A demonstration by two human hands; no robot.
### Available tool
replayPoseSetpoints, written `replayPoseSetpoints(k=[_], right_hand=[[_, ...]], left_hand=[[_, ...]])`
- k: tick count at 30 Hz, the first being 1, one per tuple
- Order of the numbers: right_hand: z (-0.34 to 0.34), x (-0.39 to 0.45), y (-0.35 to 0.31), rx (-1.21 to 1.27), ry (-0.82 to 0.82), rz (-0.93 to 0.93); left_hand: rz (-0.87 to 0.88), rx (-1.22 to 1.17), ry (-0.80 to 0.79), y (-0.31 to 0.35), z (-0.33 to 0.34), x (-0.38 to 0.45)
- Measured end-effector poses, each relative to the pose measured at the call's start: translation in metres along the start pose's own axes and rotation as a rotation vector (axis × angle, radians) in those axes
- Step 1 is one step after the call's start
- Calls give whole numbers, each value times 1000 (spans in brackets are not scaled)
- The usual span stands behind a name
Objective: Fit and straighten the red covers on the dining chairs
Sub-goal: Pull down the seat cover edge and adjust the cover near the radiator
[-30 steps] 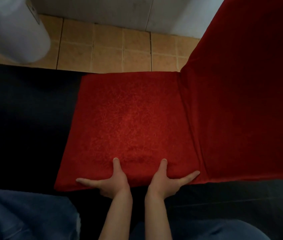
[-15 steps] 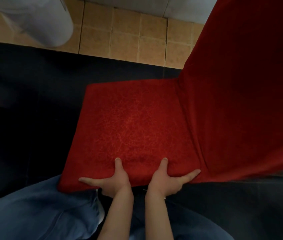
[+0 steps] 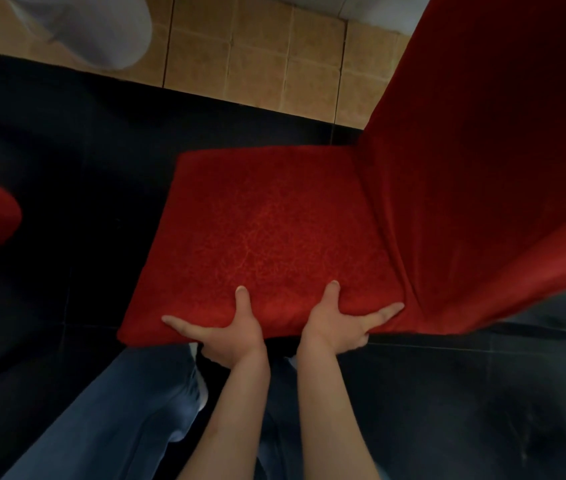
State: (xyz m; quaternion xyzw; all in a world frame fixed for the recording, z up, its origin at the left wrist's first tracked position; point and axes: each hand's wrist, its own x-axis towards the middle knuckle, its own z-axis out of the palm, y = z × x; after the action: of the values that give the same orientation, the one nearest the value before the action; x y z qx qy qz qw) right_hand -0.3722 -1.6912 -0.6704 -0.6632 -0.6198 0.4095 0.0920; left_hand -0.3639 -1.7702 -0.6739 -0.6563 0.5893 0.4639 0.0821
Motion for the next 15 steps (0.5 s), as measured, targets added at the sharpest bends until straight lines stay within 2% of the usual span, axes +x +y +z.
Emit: replayPoseSetpoints(k=[5, 12, 15], right_hand=[[1, 0, -17, -41, -28, 25], [-5, -4, -38, -100, -66, -63], [-3, -7, -54, -57, -63, -6]], left_hand=[[13, -23, 4, 8, 2, -5], [125, -77, -46, 21, -1, -15], [120, -88, -73, 34, 1, -19]])
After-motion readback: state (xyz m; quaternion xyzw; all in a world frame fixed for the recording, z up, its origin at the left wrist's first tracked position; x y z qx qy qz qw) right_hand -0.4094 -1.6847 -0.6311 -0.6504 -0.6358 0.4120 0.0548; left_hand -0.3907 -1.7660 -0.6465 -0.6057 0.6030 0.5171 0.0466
